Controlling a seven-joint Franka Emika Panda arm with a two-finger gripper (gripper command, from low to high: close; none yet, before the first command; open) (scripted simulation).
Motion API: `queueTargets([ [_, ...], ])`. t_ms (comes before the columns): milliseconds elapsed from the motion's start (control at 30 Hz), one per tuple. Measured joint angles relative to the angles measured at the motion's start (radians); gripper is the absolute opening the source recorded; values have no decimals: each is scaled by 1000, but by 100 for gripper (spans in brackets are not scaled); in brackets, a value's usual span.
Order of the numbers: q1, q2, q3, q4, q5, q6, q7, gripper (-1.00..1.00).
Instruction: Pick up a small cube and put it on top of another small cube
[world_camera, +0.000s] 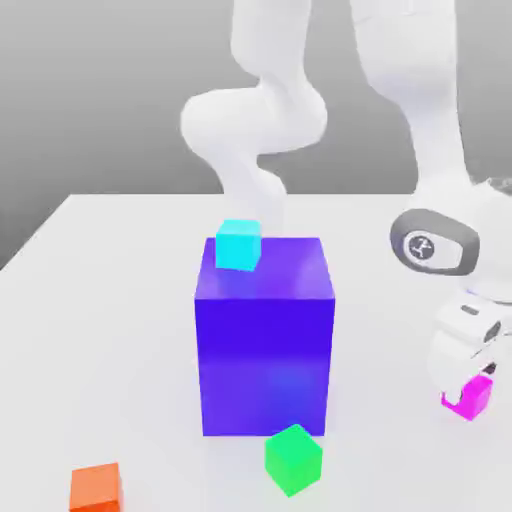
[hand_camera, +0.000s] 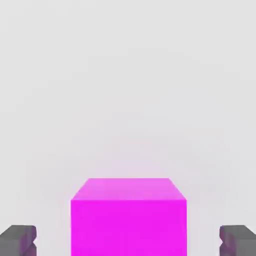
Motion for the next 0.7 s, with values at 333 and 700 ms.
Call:
queueTargets([
  [333,-81,-109,106,-30,113,-77,-86,-100],
  [700,-303,-268,60,-53,266,-209,-365,-100],
])
